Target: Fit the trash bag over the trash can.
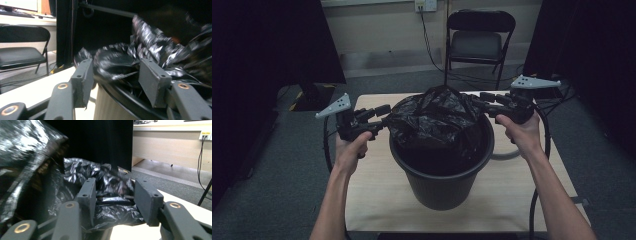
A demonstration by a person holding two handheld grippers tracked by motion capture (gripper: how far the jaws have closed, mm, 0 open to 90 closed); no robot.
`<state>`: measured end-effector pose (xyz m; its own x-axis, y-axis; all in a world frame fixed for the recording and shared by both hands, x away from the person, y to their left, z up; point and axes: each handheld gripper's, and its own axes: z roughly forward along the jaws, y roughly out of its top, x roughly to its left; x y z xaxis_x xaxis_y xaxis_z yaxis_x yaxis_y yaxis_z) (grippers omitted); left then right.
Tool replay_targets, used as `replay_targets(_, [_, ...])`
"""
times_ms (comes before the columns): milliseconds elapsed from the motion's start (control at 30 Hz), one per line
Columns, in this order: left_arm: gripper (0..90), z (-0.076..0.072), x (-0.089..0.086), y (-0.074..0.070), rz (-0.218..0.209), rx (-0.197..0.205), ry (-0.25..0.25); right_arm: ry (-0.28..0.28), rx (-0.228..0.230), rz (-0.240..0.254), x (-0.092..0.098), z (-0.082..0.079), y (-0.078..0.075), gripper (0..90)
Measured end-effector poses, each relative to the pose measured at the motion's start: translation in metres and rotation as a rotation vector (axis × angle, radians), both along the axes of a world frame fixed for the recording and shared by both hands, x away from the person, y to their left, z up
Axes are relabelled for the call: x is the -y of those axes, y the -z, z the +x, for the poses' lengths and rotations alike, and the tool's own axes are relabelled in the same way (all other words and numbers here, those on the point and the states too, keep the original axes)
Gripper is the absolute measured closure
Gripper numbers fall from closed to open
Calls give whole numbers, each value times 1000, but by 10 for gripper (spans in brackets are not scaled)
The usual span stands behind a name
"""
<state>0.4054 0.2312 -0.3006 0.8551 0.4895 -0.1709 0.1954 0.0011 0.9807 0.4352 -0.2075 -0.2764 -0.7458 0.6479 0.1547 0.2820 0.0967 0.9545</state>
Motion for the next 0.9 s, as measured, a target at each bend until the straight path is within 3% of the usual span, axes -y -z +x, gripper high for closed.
replay_targets(133, [371,-17,-1,7,28,16,-9,17,-3,2,8,-6,4,478])
replay_targets(233, [369,-26,-6,7,19,32,-18,15,-13,9,13,-8,9,476])
replay_targets(300, [397,-28,-9,6,16,18,-7,-2,-26,31,14,-9,13,478])
replay_targets(433, [459,-25,-12,3,1,10,-6,-64,-33,45,11,-6,13,657])
replay_targets(567, [442,-16,-10,-2,-25,9,6,-86,-18,26,3,-1,8,742])
replay_targets(700, [426,-4,-8,-6,-96,-6,0,-87,-19,29,-3,9,5,860])
replay_targets(900, [414,9,-5,-7,-140,-24,-22,-113,-10,10,-10,19,-1,897])
